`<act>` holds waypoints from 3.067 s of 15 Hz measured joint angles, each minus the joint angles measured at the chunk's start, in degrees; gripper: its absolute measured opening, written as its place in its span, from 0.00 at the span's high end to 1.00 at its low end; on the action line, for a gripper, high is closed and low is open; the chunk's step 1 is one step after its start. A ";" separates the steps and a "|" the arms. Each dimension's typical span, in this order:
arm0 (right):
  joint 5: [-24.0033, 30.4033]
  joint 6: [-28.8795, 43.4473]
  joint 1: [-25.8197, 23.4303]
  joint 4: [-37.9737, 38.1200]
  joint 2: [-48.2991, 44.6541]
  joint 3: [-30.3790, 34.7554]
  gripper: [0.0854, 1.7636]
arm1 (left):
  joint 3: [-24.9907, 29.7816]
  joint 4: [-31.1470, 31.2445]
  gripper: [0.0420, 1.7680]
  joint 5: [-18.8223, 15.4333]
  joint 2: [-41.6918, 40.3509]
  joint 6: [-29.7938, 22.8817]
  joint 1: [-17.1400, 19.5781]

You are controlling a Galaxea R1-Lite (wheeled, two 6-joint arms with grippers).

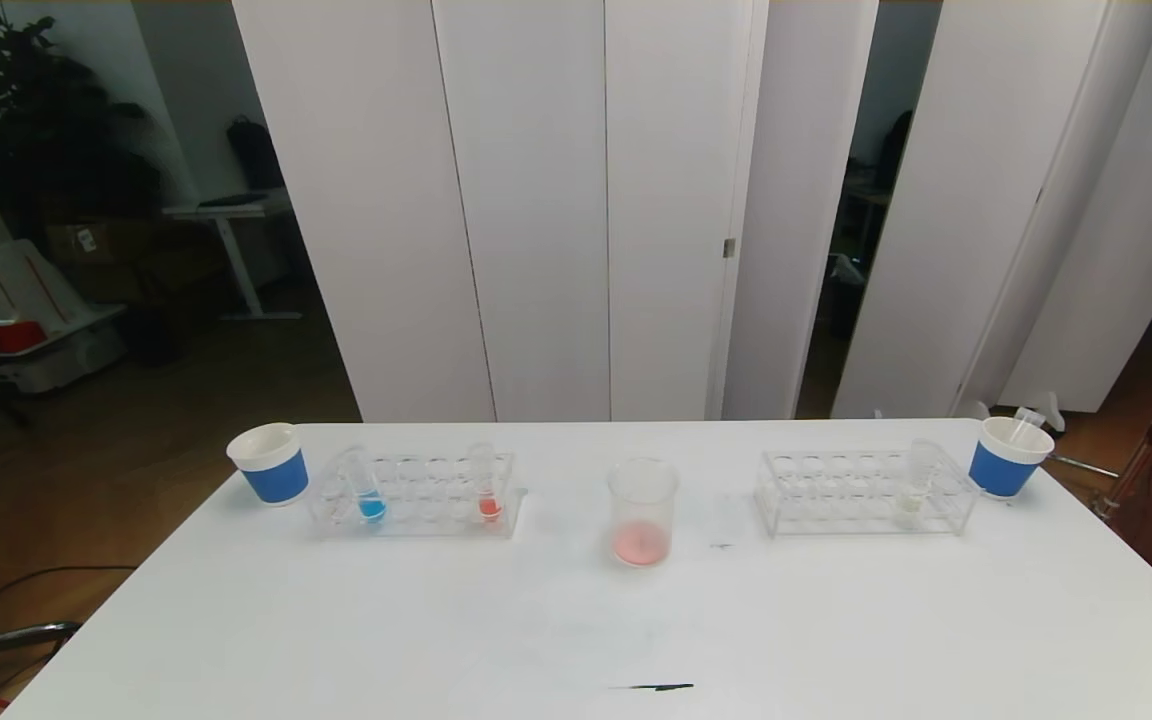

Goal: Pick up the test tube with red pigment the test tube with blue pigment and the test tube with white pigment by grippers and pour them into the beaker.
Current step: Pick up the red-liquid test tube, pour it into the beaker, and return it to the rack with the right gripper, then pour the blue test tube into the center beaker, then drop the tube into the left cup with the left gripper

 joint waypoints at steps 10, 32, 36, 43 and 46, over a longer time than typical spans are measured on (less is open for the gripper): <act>0.00 0.02 0.00 0.02 0.00 0.00 0.01 | 0.00 -0.45 0.01 0.17 -0.02 -0.83 0.00; 0.02 0.02 0.00 0.00 0.00 0.00 0.01 | -31.00 -10.57 0.01 0.41 34.45 -0.74 -0.85; 0.00 0.02 0.00 0.02 0.00 0.00 0.01 | -31.13 -20.60 0.01 0.49 47.20 -0.88 -0.57; 0.02 0.00 0.00 0.02 0.00 0.00 0.01 | -26.67 -34.05 0.01 0.55 64.99 -0.83 -0.28; 0.02 0.00 0.00 0.02 0.00 0.00 0.01 | -22.54 -38.71 0.01 0.55 70.39 -1.05 -0.11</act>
